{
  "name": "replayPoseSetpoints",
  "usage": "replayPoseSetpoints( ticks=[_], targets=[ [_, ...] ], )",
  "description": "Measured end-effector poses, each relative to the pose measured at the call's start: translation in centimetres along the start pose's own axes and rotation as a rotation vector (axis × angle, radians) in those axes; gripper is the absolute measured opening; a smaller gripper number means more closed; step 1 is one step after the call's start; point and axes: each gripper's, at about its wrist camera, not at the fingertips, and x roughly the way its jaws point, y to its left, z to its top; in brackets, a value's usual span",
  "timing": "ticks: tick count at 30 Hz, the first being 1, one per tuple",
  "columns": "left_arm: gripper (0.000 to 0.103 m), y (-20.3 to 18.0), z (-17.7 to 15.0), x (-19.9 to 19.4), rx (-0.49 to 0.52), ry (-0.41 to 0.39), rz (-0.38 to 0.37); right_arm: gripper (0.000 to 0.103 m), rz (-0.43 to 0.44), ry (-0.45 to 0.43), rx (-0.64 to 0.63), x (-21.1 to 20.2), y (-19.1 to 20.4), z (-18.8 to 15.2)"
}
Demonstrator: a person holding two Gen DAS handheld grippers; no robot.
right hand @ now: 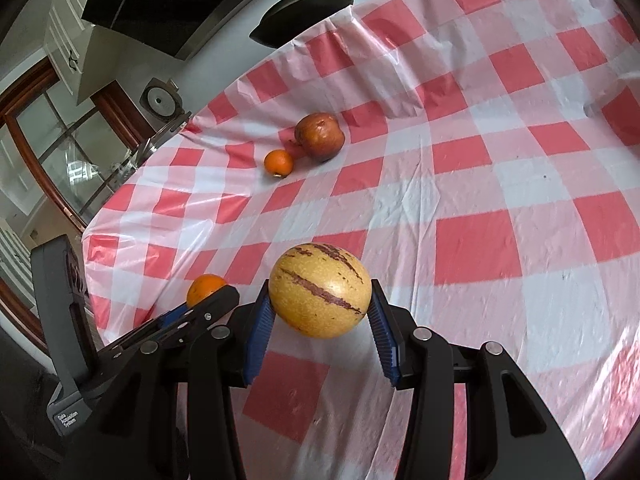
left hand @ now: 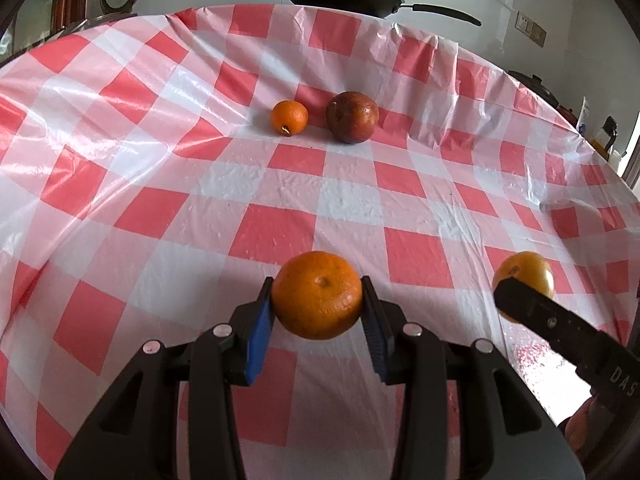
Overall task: Organize fruits
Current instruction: 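Lift the orange and striped melon in both tools and hold them above the table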
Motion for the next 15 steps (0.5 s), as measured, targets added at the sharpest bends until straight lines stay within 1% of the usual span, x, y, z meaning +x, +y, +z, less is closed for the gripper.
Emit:
replayPoseSetpoints(
  ticks=[8, 15],
  targets=[
    [0.041, 1.0, -1.0, -1.1, -0.036, 0.003, -0.03, 0.046, 0.005, 0.02, -0.03, -0.6, 1.3, -1.5],
    [0.041, 1.9, -2.8, -2.9, -0.044, 0.018, -0.085, 0.046, 0.029, 0.051, -0.035, -1.2, 2.2, -3.0]
  ],
)
